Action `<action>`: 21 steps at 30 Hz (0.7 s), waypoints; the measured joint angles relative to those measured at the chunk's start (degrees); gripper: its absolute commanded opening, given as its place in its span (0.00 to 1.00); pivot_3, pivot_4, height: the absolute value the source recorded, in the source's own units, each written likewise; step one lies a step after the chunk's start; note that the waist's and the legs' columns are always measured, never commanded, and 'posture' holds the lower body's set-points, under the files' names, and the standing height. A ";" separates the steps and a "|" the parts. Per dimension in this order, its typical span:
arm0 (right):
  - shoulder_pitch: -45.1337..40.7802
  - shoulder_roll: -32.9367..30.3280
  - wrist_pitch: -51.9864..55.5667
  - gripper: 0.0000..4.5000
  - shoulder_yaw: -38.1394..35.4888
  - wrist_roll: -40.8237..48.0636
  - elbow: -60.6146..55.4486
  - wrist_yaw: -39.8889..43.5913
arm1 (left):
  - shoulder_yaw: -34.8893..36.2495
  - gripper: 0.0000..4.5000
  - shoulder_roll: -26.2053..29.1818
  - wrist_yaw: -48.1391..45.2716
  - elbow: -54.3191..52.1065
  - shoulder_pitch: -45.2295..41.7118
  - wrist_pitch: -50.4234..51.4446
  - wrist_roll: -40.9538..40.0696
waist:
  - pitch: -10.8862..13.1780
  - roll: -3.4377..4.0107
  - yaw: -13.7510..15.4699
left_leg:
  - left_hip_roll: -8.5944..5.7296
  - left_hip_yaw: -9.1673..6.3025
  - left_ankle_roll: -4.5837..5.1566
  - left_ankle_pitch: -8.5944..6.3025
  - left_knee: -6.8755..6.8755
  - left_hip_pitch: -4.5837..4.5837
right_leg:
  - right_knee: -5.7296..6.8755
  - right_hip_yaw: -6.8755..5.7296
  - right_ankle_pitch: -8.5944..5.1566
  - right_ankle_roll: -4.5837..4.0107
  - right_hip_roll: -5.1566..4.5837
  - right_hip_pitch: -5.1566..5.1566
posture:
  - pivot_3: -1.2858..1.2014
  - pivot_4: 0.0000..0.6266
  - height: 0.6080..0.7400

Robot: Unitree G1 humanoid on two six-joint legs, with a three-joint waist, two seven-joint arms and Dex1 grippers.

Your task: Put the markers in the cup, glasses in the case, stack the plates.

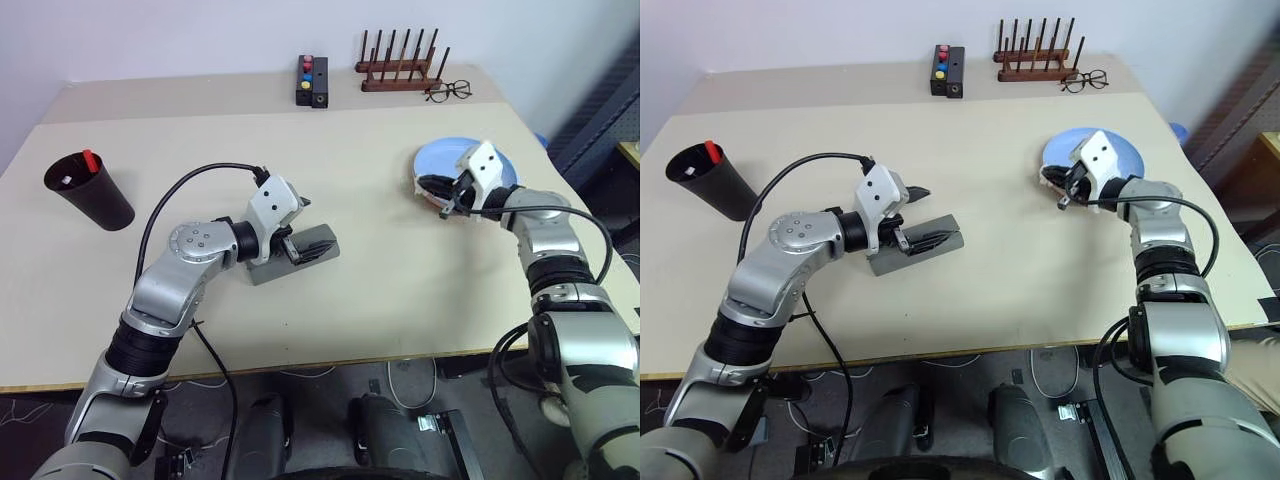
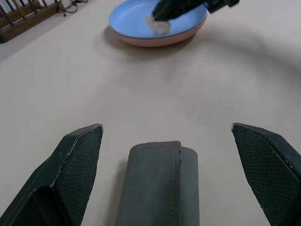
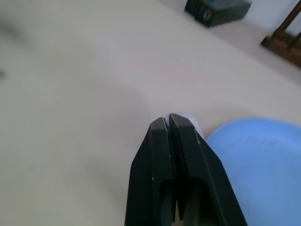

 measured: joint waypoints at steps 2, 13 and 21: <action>-1.90 -0.82 -0.18 0.01 0.10 -0.74 1.54 -2.94 | -0.05 1.00 -0.13 0.01 0.35 -0.05 -0.09 0.01 | 0.01 0.01 -0.02 | 0.00 0.02 0.00 0.00 0.00 0.00 | 0.00 0.01 0.00 0.00 -0.02 -0.02 | 0.52 0.24 1.00; -6.56 -3.82 -2.48 0.88 0.57 -6.69 14.88 -15.02 | -0.12 1.00 -0.60 0.03 0.44 -0.45 -0.19 0.23 | 0.02 0.02 -0.07 | -0.02 0.07 0.00 0.00 -0.06 -0.01 | -0.04 0.03 -0.01 -0.01 -0.02 -0.04 | 0.52 0.24 1.00; -7.09 -4.43 -2.48 0.99 -1.51 -4.72 15.06 -12.51 | 2.48 1.00 -2.30 3.06 0.41 0.68 -0.38 -0.45 | 0.02 0.03 -0.09 | 0.00 0.07 0.00 0.00 -0.07 -0.01 | -0.04 0.03 0.00 -0.01 -0.01 -0.04 | 0.52 0.24 1.00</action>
